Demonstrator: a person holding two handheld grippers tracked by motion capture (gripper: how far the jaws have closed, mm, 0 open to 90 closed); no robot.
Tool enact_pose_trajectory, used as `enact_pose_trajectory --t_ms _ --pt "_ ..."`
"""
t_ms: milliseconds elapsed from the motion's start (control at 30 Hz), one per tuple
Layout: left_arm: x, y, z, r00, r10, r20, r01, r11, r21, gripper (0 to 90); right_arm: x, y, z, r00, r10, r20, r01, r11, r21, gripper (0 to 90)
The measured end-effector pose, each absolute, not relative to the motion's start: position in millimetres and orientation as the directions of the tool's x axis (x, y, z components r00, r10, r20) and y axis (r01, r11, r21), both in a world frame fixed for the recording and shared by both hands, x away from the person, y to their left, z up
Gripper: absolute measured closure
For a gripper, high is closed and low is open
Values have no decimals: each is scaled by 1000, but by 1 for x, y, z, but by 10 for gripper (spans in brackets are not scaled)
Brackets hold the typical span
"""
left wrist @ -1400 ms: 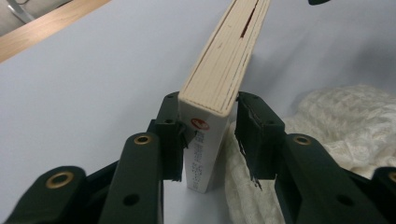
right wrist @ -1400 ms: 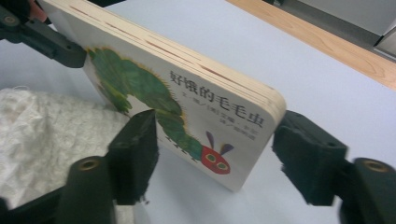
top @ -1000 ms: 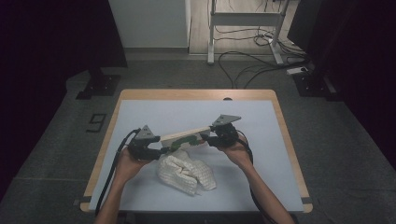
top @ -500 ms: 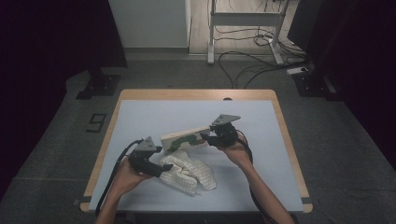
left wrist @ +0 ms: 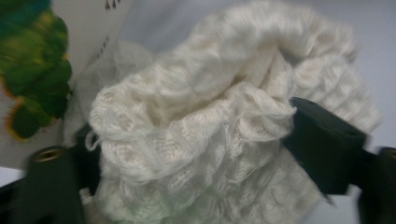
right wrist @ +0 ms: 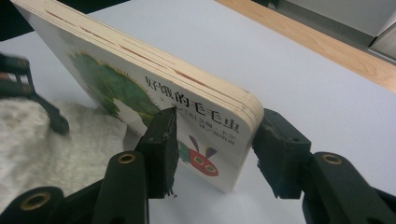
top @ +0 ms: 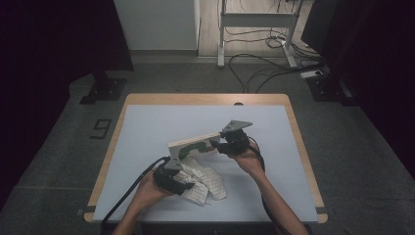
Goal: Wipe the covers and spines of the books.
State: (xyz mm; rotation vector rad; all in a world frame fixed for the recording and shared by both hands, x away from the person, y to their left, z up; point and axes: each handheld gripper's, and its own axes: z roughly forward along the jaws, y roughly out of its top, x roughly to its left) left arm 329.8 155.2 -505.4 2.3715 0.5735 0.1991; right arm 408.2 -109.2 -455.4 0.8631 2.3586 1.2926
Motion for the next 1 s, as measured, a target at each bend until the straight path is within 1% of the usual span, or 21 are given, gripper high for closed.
enact_pose_trajectory --t_ms 67,133,233,267,400,467,733,1000 --pt "331 156 -507 893 449 -25 356 -671 651 428 408 -109 -456 -768 640 12 352 408 842 498" --pt "332 156 -507 897 439 -54 364 -663 654 541 408 -110 -456 -769 639 12 349 404 845 498" --pt "330 156 -506 904 425 -48 348 -665 661 659 408 -110 -458 -769 639 18 353 400 846 495" --pt "329 156 -505 903 426 -43 345 -666 662 679 408 -110 -458 -769 639 19 354 400 846 494" --pt "327 159 -498 902 431 -26 333 -658 675 721 408 -109 -458 -767 641 14 352 402 845 494" --pt "325 160 -494 899 437 -25 333 -646 686 727 408 -109 -458 -767 641 15 352 402 845 494" --pt "317 170 -474 892 452 -6 324 -629 706 732 408 -109 -458 -768 641 16 353 402 845 495" --pt "311 183 -452 881 474 -13 332 -598 729 734 408 -109 -458 -768 640 18 354 402 844 495"
